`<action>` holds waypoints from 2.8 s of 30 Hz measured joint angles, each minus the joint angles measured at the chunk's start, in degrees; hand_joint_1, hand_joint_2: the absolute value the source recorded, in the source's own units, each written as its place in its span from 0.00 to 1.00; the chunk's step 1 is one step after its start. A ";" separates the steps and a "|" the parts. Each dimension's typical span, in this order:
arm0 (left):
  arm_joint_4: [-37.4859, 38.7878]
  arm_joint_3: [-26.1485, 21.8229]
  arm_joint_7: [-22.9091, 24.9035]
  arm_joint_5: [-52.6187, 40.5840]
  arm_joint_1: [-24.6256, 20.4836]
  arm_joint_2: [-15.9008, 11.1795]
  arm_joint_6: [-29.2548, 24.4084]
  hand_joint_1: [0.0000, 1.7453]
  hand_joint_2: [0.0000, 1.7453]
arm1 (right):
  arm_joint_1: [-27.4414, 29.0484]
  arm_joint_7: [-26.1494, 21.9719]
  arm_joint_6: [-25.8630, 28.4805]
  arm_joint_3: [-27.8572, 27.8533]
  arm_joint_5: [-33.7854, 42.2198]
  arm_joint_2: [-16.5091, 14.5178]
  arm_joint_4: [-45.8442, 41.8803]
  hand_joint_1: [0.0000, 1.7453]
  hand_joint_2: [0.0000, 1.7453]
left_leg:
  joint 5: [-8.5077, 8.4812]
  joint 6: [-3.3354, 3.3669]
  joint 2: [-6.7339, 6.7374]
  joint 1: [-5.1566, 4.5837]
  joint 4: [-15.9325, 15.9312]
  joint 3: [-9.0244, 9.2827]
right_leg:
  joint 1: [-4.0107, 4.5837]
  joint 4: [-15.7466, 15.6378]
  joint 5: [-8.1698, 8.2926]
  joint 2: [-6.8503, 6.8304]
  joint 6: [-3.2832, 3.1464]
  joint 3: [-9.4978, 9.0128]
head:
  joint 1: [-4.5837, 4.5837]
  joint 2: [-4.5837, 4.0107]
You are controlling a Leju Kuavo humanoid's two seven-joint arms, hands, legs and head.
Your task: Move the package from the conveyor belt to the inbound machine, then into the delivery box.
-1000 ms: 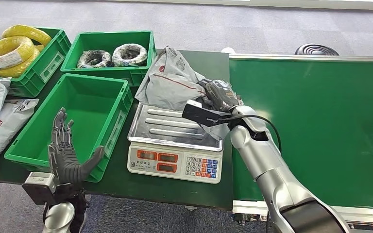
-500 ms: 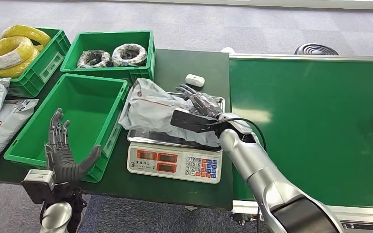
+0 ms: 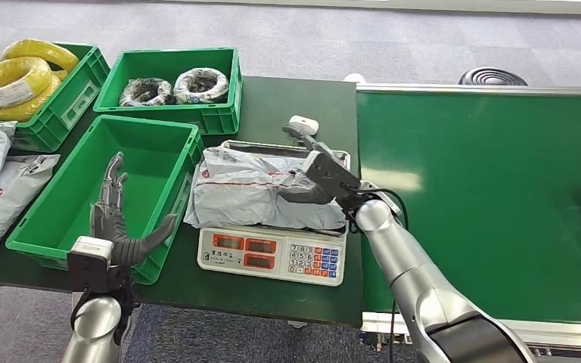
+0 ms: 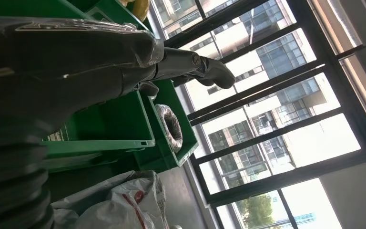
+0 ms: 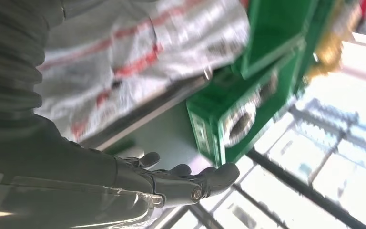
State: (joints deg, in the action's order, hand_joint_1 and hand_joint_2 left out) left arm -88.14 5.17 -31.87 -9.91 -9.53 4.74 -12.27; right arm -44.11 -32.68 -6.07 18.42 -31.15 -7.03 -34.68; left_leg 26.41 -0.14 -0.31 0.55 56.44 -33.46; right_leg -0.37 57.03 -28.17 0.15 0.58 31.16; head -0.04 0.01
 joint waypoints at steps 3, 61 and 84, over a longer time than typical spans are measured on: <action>0.94 0.64 1.33 -3.25 -1.72 -0.14 -0.72 0.00 1.00 | 1.94 0.75 7.06 -2.12 2.40 0.03 -4.97 0.00 1.00 | 0.00 0.00 0.00 0.00 0.00 -0.01 | 0.00 0.00 0.00 0.00 0.00 0.01 | -0.01 0.01; 39.63 12.29 12.40 -4.40 -32.95 -2.80 -3.80 0.98 1.00 | 31.72 1.42 30.93 -19.04 16.22 5.63 -38.32 0.00 1.00 | 0.01 0.00 0.01 0.00 0.00 -0.06 | 0.01 0.01 0.00 0.01 0.00 0.03 | 0.00 0.01; 24.00 -9.89 20.45 -16.39 -12.06 -13.48 -6.42 0.00 1.00 | 42.97 3.91 31.02 -25.22 14.10 4.51 -48.43 0.00 1.00 | 0.03 -0.02 0.06 0.00 -0.02 -0.09 | 0.00 -0.02 -0.07 0.04 -0.05 0.08 | -0.01 0.01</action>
State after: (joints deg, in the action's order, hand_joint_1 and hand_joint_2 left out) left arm -64.13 -4.72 -11.42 -26.30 -21.59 -8.74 -18.69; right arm -1.14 -28.77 24.94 -6.80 -17.05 -2.52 -83.12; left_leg 26.44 -0.16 -0.25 0.55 56.42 -33.54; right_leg -0.37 57.02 -28.24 0.19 0.53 31.23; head -0.05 0.02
